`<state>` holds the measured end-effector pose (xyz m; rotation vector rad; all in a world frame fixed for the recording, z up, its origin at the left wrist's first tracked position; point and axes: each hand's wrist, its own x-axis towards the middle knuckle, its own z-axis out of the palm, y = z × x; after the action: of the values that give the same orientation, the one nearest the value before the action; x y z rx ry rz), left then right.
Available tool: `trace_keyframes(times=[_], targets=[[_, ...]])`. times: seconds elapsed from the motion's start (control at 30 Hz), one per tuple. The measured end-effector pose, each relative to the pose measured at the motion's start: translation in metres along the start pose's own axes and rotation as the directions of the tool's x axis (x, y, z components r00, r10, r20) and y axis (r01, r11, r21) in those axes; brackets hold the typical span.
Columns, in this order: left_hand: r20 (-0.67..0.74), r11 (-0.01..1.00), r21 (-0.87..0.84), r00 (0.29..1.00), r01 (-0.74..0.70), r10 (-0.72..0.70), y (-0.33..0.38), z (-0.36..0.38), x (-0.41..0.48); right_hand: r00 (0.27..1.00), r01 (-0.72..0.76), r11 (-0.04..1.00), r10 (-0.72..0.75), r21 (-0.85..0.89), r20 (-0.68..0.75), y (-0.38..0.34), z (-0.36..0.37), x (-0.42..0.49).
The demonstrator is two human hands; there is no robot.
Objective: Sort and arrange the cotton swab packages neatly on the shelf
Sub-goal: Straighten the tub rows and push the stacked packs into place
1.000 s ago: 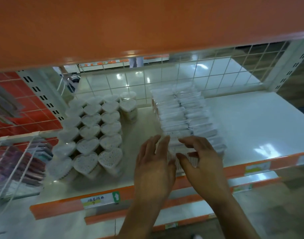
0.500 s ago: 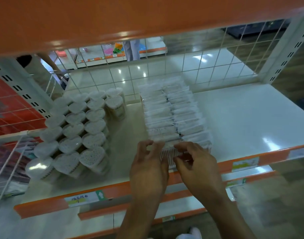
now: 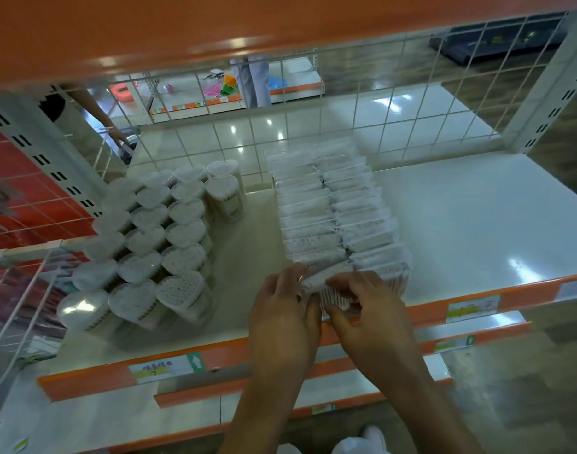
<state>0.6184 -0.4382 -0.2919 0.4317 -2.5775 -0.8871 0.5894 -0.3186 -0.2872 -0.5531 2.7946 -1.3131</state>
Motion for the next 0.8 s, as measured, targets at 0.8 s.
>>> trace_keyframes(times=[0.8], targets=[[0.167, 0.89, -0.428, 0.981, 0.159, -0.095, 0.028, -0.038, 0.009, 0.99, 0.134, 0.955, -0.116, 0.265, -0.084, -0.017, 0.0, 0.006]])
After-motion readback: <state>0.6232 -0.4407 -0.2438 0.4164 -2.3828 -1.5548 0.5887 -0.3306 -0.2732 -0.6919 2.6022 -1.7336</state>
